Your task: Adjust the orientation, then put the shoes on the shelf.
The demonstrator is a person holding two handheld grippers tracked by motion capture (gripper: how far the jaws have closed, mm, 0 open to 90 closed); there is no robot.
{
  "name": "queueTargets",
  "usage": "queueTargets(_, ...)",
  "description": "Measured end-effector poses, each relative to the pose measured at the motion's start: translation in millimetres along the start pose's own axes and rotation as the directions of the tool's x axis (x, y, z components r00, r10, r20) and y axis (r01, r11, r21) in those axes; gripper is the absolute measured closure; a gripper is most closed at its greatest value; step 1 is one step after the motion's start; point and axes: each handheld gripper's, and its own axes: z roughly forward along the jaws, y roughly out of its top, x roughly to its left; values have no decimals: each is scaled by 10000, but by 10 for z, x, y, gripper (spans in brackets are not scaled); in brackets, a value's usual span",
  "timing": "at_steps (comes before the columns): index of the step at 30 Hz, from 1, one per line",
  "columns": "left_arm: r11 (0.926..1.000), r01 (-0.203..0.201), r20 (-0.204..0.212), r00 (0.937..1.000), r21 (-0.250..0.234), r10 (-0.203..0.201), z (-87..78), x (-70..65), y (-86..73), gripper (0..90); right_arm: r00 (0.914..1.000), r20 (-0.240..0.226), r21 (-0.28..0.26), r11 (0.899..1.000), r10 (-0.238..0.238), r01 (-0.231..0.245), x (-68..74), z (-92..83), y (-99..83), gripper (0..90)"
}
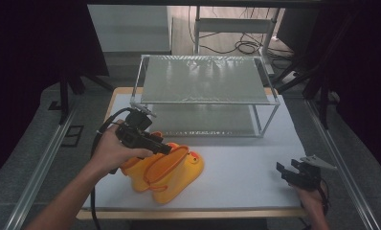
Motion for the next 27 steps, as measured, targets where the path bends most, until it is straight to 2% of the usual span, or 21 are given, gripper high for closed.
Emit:
queueTargets(6,9999,149,-76,9999,-46,-149,-116,25,-49,428,10000,-6,-53,10000,14,-14,-1,-8,15,325)
queueTargets(12,9995,294,-79,9995,88,-293,-136,65,-93,397,10000,23,-4,10000,56,-56,-13,-9,0,325)
queueTargets(19,9975,354,-155,9993,614,-345,-40,129,-138,368,10000,3,15,10000,30,-30,-5,9,-6,325)
queueTargets(23,9940,500,-126,9987,977,-490,33,182,-163,344,10000,-10,37,10000,43,-43,3,13,-5,324)
queueTargets(27,9907,424,-85,9991,1294,-416,119,177,-173,331,10000,2,68,10000,58,-58,-9,18,-10,325)
